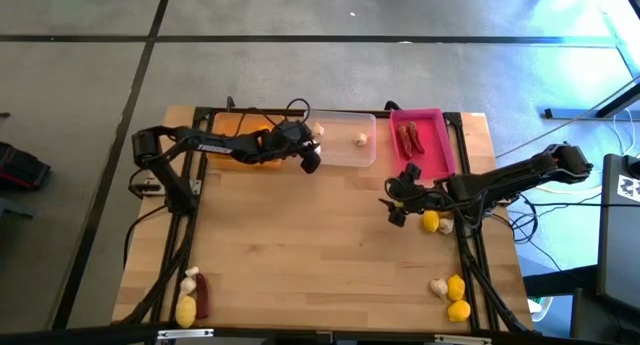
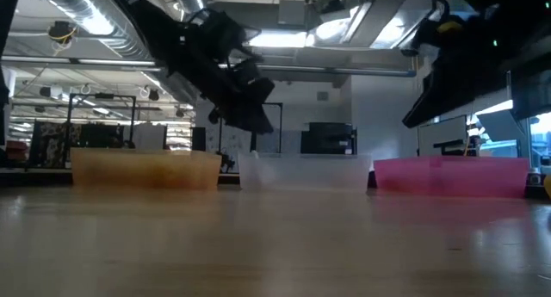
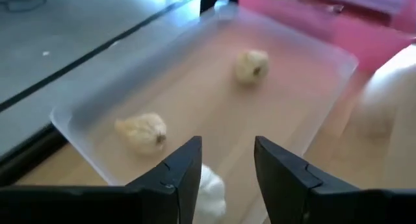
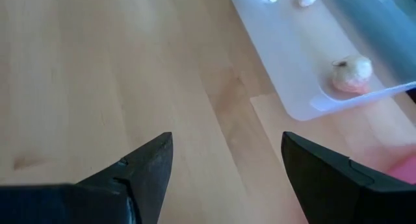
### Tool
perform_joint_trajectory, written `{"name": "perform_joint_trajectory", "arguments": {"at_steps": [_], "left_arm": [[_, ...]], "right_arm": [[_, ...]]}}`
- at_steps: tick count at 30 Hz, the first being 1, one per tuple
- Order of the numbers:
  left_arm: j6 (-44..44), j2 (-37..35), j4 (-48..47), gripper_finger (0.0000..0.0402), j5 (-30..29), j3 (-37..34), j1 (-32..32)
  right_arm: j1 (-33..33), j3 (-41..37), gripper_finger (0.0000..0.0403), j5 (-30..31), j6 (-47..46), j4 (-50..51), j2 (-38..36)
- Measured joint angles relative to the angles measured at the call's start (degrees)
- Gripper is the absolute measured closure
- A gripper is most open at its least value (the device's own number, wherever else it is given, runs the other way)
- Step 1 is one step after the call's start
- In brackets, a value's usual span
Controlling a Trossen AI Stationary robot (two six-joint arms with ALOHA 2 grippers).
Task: Sort produce into baskets
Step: Put the yellow lemon into the orange bin
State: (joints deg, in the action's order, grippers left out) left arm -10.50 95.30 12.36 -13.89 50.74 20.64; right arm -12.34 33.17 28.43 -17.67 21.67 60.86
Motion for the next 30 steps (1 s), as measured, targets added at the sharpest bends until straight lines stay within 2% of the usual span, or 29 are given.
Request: {"name": "perform_joint_trajectory", "arguments": {"at_steps": [8,16,22,30], "left_arm": [[0.5,-2.2,-1.8,0.0264,-0.1,0.0,-2.1],[0.2,-2.2,-1.9,0.0264,-0.1,0.0,-5.5],[1.2,-2.2,-1.9,0.0264,0.0,0.0,-8.6],[3.4,-2.2,-1.9,0.0264,0.0,0.0,-10.7]], "right_arm": [[0.0,8.4,0.0123,-7.4,-2.9,16.3,-0.2],[-0.1,15.6,0.0123,-19.9,-11.6,34.0,-0.2],[-0.1,14.5,0.0123,-28.1,-18.7,43.1,-0.2],[-0.1,11.1,0.0123,-31.1,-27.3,48.5,-0.2]]}}
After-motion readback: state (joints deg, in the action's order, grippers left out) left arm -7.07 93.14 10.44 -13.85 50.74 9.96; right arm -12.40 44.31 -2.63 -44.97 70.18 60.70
